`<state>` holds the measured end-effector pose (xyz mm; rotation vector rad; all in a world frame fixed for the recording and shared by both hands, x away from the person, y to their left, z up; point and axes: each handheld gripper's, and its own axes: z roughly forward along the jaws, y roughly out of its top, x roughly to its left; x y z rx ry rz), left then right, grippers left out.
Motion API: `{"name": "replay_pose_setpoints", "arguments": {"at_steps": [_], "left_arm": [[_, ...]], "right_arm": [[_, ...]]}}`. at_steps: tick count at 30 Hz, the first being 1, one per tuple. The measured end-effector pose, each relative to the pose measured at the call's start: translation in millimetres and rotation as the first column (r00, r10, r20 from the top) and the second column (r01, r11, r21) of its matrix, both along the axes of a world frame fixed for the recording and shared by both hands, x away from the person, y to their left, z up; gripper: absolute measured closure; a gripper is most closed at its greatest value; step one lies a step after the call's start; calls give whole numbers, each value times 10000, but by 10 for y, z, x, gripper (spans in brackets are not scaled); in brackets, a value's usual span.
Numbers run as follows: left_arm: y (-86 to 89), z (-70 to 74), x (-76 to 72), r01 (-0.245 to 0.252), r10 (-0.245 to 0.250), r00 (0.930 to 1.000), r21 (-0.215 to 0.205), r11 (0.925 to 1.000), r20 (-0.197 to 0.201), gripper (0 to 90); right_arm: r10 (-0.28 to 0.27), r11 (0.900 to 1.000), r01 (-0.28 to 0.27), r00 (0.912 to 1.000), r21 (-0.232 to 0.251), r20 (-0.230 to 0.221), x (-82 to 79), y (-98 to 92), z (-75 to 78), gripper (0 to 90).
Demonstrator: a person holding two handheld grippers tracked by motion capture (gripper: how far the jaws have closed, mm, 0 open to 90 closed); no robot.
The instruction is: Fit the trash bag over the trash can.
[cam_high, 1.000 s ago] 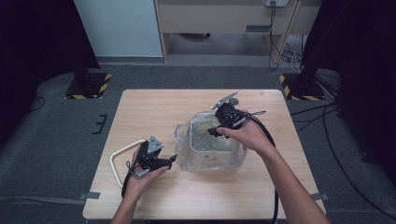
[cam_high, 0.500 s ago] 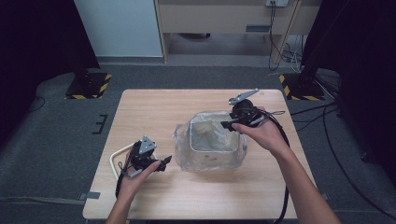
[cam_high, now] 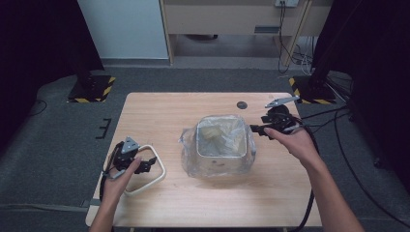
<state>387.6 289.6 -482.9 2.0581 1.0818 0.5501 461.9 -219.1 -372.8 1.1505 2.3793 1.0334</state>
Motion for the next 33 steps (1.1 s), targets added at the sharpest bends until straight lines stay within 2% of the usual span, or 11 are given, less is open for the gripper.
{"name": "replay_pose_setpoints", "arguments": {"at_steps": [5, 7, 9, 12, 15, 19, 24, 27, 29, 31, 33], "left_arm": [[317, -55, 14, -443, 448, 9988, 256, 9987, -208, 87], [456, -114, 31, -711, 714, 9963, 96, 9974, -473, 87], [542, -153, 36, -887, 912, 9933, 385, 9953, -704, 101], [645, -212, 32, -1197, 1233, 9883, 447, 9918, -894, 154], [697, -236, -1, -1395, 1433, 9844, 441, 9892, -1016, 204], [772, -254, -67, -1523, 1561, 9823, 441, 9874, -1036, 291], [862, -305, -128, -1696, 1753, 9783, 590, 9837, -1102, 378], [904, -333, -155, -1941, 2004, 9729, 639, 9789, -1155, 421], [914, -369, -170, -1967, 1998, 9727, 376, 9797, -1177, 468], [923, -393, -179, -1848, 1883, 9744, 399, 9820, -1225, 524], [929, -396, -193, -2056, 2076, 9712, 296, 9782, -1172, 580]], "right_arm": [[-674, 9976, 670, 9975, 173, 224, -33, -262, -160, 179], [-852, 9962, 849, 9962, 208, 157, -42, -343, -225, 131], [-883, 9961, 883, 9961, 93, 26, -39, -420, -306, 99], [-1061, 9944, 1061, 9943, -21, -140, -52, -518, -442, 116], [-1047, 9945, 1046, 9940, -49, -313, -72, -579, -552, 190], [-990, 9951, 992, 9936, 8, -541, -123, -610, -707, 197], [-1098, 9939, 1087, 9914, -194, -716, -172, -629, -897, 200], [-1126, 9935, 1109, 9901, -246, -834, -188, -626, -963, 199], [-1111, 9937, 1095, 9900, -231, -869, -197, -620, -986, 200], [-1071, 9940, 1046, 9900, -318, -916, -204, -605, -999, 199], [-1048, 9942, 1020, 9906, -348, -884, -205, -589, -1002, 199]]}}
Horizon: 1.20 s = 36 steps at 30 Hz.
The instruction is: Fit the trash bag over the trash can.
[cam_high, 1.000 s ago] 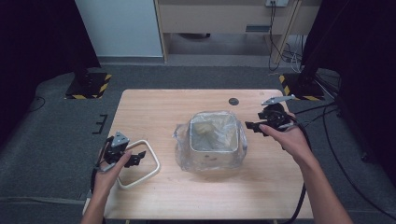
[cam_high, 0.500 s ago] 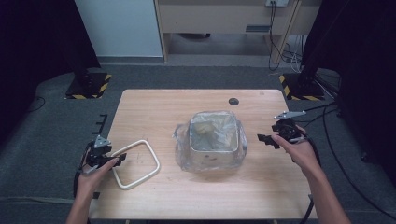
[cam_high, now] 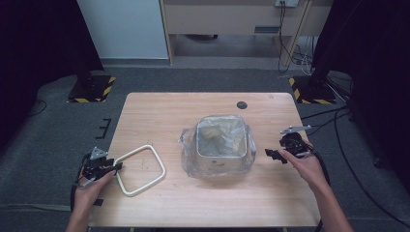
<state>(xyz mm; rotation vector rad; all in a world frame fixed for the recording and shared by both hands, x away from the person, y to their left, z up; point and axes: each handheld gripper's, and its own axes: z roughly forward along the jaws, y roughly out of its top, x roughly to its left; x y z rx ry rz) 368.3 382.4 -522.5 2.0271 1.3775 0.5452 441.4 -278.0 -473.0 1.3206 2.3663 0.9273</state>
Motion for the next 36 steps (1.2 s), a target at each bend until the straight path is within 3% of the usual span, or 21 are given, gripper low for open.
{"name": "replay_pose_setpoints", "arguments": {"at_steps": [6, 10, 13, 16, 22, 36], "left_arm": [[1, -15, -1, -114, 107, 9994, 221, 9997, 326, 734], [-26, -2, 0, -152, 137, 9993, 444, 9989, 334, 753], [-40, 37, -1, -211, 192, 9985, 371, 9991, 511, 759], [-77, 155, 0, -229, 210, 9952, 190, 9996, 958, 765], [-133, 476, 20, 102, -151, 9846, 289, 9995, 1741, 772], [-247, 1119, 12, 607, -607, 9568, 87, 9981, 2845, 775]], "right_arm": [[59, 10000, -59, 10000, -3, 60, -8, 15, -1, 200], [51, 10000, -51, 10000, -4, 72, -15, -3, -9, 200], [-28, 10000, 27, 10000, 91, 78, -22, -15, -3, 200], [-49, 9999, 46, 9997, 142, 245, -26, -25, 11, 204], [4, 9997, -12, 9995, 234, 326, -51, -20, 39, 204], [-43, 9982, 1, 9975, 595, 709, -103, -94, 114, 185]]}}
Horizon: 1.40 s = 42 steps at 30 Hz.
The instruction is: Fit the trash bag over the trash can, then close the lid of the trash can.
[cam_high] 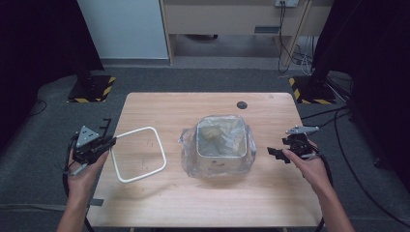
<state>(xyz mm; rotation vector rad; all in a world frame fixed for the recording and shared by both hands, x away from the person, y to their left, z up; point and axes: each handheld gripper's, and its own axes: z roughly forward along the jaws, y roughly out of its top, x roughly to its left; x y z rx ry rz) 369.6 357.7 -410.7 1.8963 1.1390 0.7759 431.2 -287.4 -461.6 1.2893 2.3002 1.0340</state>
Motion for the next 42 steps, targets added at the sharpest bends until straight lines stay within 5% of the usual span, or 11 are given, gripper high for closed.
{"name": "replay_pose_setpoints", "arguments": {"at_steps": [17, 31, 42], "left_arm": [[-465, 661, 190, 978, -1017, 9921, 541, 9937, 734, 777], [-1005, 826, 447, 1862, -1876, 9805, 295, 9821, 583, 778], [-1520, 951, 637, 2593, -2615, 9643, 522, 9644, 406, 780]], "right_arm": [[117, 9997, -119, 9999, 192, 97, -77, 15, 87, 184], [163, 9992, -175, 9993, 367, 325, -123, -3, 187, 184], [185, 9977, -227, 9976, 633, 668, -175, -31, 366, 183]]}}
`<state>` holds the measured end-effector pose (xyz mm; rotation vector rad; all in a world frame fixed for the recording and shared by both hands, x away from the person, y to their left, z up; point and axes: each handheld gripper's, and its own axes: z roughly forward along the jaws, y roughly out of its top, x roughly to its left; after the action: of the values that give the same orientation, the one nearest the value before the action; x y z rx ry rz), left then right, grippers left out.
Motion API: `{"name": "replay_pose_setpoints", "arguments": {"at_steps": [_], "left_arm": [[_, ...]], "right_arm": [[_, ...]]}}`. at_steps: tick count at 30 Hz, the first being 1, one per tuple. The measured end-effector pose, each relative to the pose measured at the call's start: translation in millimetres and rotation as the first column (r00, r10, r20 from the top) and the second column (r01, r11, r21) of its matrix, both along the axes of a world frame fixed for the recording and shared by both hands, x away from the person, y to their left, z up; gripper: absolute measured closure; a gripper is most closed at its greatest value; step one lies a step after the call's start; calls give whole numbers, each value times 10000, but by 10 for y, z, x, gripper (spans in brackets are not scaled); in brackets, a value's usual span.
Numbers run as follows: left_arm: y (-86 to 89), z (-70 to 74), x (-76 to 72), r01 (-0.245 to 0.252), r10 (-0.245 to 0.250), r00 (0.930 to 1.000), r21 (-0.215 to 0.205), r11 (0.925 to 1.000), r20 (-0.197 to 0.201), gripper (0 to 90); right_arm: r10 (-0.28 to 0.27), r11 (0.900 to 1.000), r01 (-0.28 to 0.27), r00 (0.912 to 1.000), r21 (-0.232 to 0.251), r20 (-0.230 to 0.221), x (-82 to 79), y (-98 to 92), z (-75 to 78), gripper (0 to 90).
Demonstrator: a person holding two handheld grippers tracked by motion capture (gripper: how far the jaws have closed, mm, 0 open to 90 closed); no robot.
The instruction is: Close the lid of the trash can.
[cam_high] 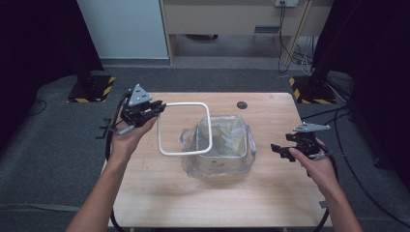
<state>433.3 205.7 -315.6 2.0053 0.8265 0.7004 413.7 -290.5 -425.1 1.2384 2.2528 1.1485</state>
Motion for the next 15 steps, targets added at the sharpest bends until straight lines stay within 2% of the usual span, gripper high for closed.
{"name": "replay_pose_setpoints", "arguments": {"at_steps": [7, 15], "left_arm": [[-364, -8, 157, 412, -411, 9988, 37, 9991, -250, 780], [-665, -26, 269, 843, -843, 9959, -17, 9964, -329, 781]], "right_arm": [[323, 9995, -324, 9993, 49, 187, -25, 92, 100, 152], [507, 9985, -517, 9977, 200, 455, -49, 150, 231, 136]]}}
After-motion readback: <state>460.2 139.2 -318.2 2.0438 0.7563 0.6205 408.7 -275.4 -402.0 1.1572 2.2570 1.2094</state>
